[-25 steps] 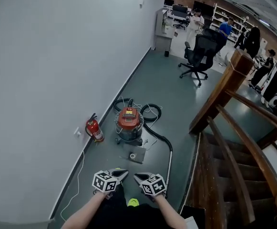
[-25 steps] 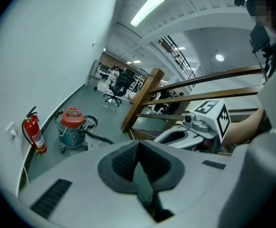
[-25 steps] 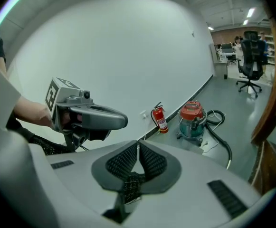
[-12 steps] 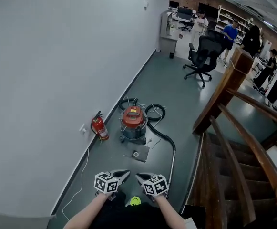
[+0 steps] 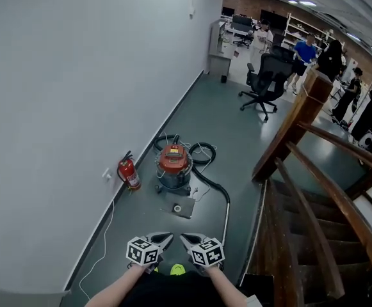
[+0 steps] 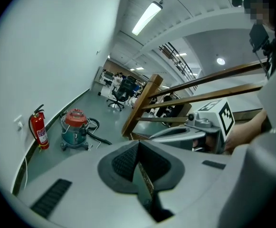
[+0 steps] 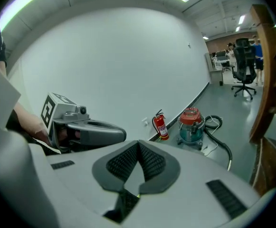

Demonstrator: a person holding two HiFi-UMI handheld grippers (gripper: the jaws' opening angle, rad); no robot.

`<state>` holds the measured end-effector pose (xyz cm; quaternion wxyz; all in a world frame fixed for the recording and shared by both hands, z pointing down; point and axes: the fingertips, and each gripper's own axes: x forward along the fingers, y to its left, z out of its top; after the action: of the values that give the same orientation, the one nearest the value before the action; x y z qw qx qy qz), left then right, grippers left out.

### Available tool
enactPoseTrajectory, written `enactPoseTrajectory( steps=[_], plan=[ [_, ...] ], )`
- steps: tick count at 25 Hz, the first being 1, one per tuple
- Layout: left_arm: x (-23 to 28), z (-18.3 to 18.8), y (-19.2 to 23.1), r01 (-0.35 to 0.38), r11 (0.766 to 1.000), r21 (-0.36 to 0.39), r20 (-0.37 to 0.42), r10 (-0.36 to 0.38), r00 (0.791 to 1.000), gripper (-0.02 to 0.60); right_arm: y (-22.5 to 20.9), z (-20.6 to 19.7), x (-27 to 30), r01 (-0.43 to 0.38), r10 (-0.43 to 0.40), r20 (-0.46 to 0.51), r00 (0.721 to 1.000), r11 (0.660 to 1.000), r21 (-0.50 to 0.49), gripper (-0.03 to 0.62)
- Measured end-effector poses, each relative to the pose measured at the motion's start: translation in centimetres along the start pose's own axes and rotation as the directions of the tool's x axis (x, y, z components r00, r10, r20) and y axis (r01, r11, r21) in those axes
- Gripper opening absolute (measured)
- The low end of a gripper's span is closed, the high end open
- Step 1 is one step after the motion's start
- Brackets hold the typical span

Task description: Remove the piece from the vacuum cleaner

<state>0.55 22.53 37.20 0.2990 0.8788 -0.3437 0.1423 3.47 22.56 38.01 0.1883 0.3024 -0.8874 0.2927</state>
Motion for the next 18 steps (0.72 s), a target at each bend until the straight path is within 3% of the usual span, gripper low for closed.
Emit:
enactPoseTrajectory(
  steps=[8, 18],
  plan=[
    [-0.4, -1.4, -0.2, -0.012, 1.0, 0.009, -0.03, 0.013, 0.999, 0.011, 1.0, -0.4, -0.2, 0.011, -0.011, 0.009, 1.0, 1.0, -0.002, 0.015],
    [-0.3, -0.6, 0.1, -0.016, 0.999, 0.028, -0.041, 0.018, 0.999, 0.009, 1.3, 0.3, 0.1, 0.005, -0.005, 0.011, 1.0, 1.0, -0.02, 0.015]
  ],
)
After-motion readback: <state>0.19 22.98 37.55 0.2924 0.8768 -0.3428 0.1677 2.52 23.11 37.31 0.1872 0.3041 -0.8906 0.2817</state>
